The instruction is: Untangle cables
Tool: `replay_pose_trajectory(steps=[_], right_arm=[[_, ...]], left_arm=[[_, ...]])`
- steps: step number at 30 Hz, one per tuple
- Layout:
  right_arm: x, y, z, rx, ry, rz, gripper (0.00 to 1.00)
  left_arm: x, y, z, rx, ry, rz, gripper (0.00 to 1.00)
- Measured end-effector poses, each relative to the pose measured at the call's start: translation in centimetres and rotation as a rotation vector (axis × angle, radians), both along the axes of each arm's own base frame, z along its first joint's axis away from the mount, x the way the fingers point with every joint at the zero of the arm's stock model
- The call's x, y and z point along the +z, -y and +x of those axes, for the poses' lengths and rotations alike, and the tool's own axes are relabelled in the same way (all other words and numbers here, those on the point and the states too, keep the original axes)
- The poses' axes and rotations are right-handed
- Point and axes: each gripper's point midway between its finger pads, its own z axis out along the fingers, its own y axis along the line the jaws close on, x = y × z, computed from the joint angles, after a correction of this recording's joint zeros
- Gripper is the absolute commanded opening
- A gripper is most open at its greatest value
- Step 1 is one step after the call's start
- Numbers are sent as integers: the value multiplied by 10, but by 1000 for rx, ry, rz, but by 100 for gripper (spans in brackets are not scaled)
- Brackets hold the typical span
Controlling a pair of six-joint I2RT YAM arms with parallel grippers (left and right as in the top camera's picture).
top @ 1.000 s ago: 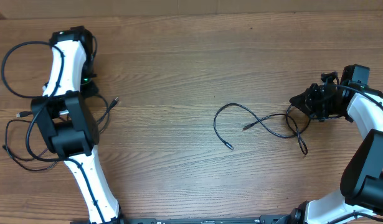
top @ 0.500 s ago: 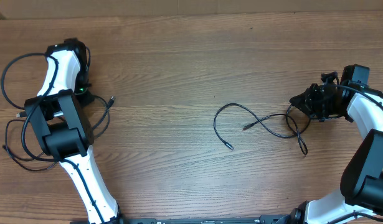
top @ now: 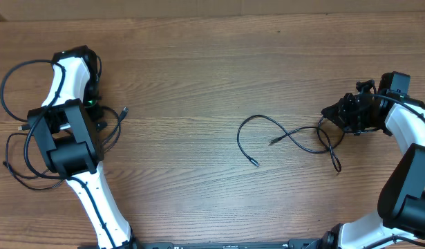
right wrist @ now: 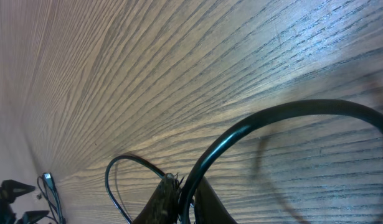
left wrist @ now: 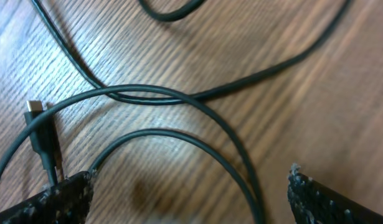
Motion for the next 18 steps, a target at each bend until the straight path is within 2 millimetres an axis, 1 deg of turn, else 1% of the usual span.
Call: replay_pose_trajectory(steps=[3, 5, 7, 11, 13, 14, 15, 16, 18], right_arm=[[0, 0, 0, 0, 0, 0, 9], [0, 0, 0, 1, 0, -1, 9], [0, 0, 0, 0, 0, 0, 9], [0, 0, 0, 2, 1, -1, 9], [0, 0, 0, 2, 1, -1, 9], [0, 0, 0, 2, 1, -1, 9], [0, 0, 0, 2, 1, -1, 9], [0, 0, 0, 2, 1, -1, 9], [0, 0, 0, 2, 1, -1, 9]], left_arm=[[18, -4, 13, -61, 16, -3, 100], [35, -6, 22, -113, 26, -4, 100], [64, -9, 35, -208, 39, -8, 100], [104, -6, 40, -402, 6, -32, 100], [122, 2, 41, -553, -33, -56, 100], [128, 8, 43, -644, -56, -71, 100], [130, 13, 45, -713, -75, -85, 100], [130, 24, 48, -822, -107, -115, 100], [128, 39, 52, -971, -152, -157, 100]])
